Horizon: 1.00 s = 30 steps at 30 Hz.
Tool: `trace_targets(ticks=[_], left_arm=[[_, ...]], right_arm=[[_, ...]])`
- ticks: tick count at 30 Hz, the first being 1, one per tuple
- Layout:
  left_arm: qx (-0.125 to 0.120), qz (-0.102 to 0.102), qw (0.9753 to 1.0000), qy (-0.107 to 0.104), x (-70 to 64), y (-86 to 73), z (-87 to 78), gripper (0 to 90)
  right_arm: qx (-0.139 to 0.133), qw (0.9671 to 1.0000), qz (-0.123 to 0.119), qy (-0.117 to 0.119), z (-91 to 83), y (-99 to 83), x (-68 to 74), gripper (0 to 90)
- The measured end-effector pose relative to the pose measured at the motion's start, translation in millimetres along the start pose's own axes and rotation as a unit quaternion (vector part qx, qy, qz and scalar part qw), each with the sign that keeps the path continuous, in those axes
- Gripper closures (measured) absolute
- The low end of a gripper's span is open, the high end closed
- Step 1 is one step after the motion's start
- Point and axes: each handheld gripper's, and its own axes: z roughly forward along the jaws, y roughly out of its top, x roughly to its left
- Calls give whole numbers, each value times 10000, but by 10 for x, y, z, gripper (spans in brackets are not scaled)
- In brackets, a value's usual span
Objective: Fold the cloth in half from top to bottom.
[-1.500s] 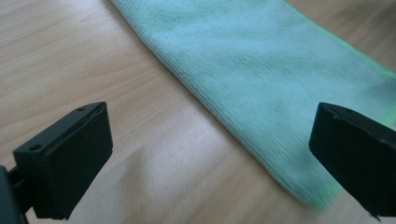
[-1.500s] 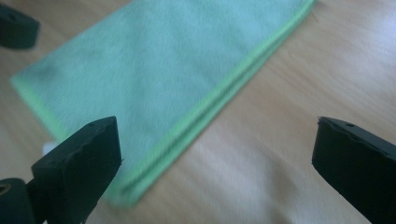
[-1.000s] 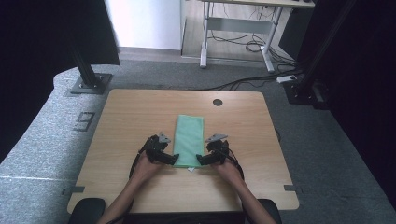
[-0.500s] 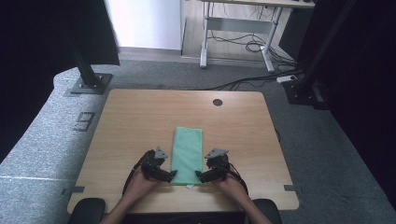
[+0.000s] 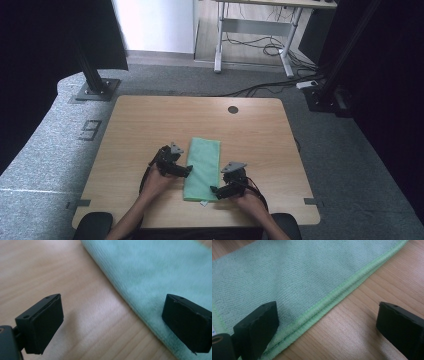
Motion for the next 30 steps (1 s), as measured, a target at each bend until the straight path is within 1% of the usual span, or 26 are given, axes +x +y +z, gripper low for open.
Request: trace_targets(ticks=[1, 2, 4, 7, 10, 12, 16, 17, 21, 22, 24, 27, 30], left_arm=[[-43, -15, 10000, 0, -9, -18, 3, 40], [-99, -102, 9999, -41, -6, -39, 2, 52], [-133, -149, 9998, -82, 7, -59, 4, 57], [-155, -174, 9997, -116, 8, -64, 5, 62], [-183, -204, 9995, -152, 4, -79, -6, 90], [-186, -209, 9995, -145, -3, -87, -13, 101], [-187, -228, 9994, -155, -16, -98, -23, 101], [-186, -221, 9995, -152, -15, -98, -23, 101], [-196, -229, 9994, -155, -16, -98, -21, 101], [-183, -214, 9995, -154, -13, -97, -23, 101], [-182, -219, 9995, -154, -13, -97, -23, 101], [-180, -222, 9995, -156, -13, -97, -23, 100], [-179, -217, 9995, -161, -11, -97, -22, 101]], right_arm=[[20, 10000, -28, 21, 0, 6, -4, 48], [35, 10000, -32, 45, 0, 14, -5, 61], [120, 9998, -24, 163, -3, 52, -37, 66], [40, 9999, 134, 100, 4, 142, -131, 80], [20, 9996, 285, 39, 54, 272, -284, 84], [37, 9993, 379, -45, 104, 373, -385, 90], [-5, 9987, 476, -180, 185, 583, -566, 176], [-36, 9987, 474, -190, 203, 633, -609, 229], [-91, 9983, 530, -216, 287, 817, -766, 346], [-66, 9982, 550, -213, 315, 854, -802, 366], [11, 9980, 567, -284, 384, 917, -870, 393], [130, 9977, 528, -398, 493, 978, -952, 440], [222, 9979, 475, -372, 586, 1000, -1009, 457]])
